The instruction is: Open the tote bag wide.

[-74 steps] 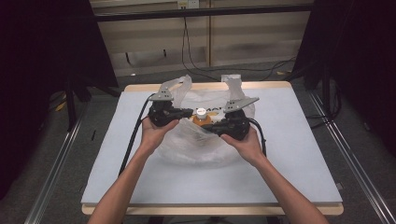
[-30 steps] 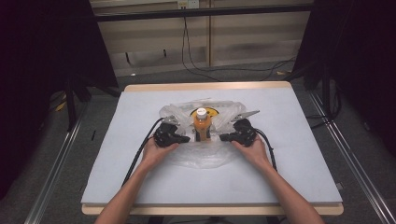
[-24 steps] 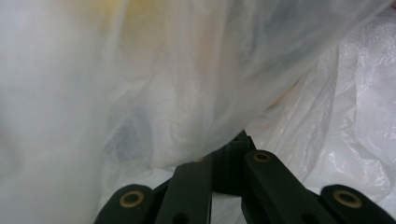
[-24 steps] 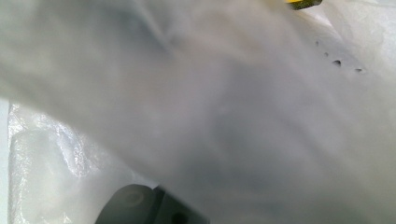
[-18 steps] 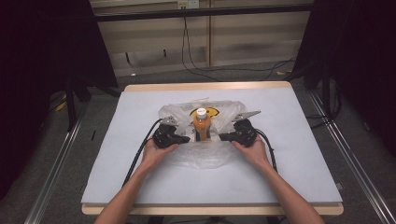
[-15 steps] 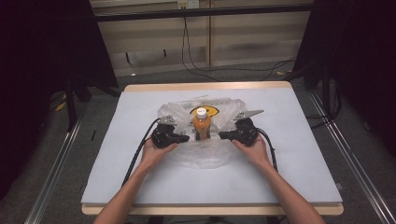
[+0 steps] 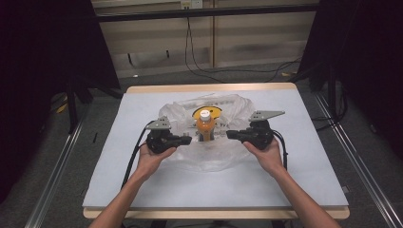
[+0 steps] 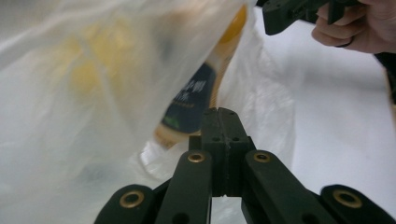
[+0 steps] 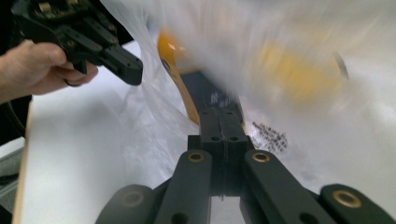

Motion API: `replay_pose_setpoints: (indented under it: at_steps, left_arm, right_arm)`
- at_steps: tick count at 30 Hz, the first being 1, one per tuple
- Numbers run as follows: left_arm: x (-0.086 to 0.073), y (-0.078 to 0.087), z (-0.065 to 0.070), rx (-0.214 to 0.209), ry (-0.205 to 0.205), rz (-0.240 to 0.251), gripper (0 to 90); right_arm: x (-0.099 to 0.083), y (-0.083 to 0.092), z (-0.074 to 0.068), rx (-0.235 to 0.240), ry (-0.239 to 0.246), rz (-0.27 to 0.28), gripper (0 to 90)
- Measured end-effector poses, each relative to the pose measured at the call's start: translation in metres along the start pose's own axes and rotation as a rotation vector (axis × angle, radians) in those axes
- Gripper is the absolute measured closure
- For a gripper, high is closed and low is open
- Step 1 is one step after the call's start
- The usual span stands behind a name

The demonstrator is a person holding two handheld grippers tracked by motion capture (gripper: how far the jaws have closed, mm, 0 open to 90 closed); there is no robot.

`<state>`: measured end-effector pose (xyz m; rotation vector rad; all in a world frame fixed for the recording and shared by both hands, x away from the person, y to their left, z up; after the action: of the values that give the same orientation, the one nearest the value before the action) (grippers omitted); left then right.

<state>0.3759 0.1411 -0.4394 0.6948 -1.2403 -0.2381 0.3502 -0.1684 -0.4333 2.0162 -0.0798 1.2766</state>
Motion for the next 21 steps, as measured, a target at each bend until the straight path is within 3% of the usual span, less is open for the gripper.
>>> replay_pose_setpoints:
  at_steps: [7,11,16,21]
  left_arm:
    - [0.004,0.021,0.016,-0.021,-0.016,0.062,90.0]
    - [0.012,0.03,0.026,-0.025,-0.051,0.094,90.0]
    - [0.031,0.042,0.027,-0.018,-0.069,0.149,90.0]
    - [0.057,0.052,0.022,0.001,-0.082,0.207,90.0]
  right_arm:
    - [0.012,0.027,-0.008,-0.009,0.022,0.07,90.0]
    - [0.025,0.04,-0.016,-0.001,0.044,0.115,90.0]
    - [0.047,0.053,-0.022,-0.004,0.071,0.151,90.0]
    - [0.072,0.053,-0.022,-0.008,0.085,0.171,90.0]
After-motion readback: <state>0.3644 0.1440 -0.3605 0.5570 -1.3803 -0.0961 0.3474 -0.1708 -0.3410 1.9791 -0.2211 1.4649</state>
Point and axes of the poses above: each handheld gripper's, and its own axes: y roughly backward along the jaws, x roughly out of its top, z roughly to its right, the point moved 2 cm from there along -y, roughly forward along the jaws, and after that the axes turned 8 degrees about -z, right-handed, at the moved point
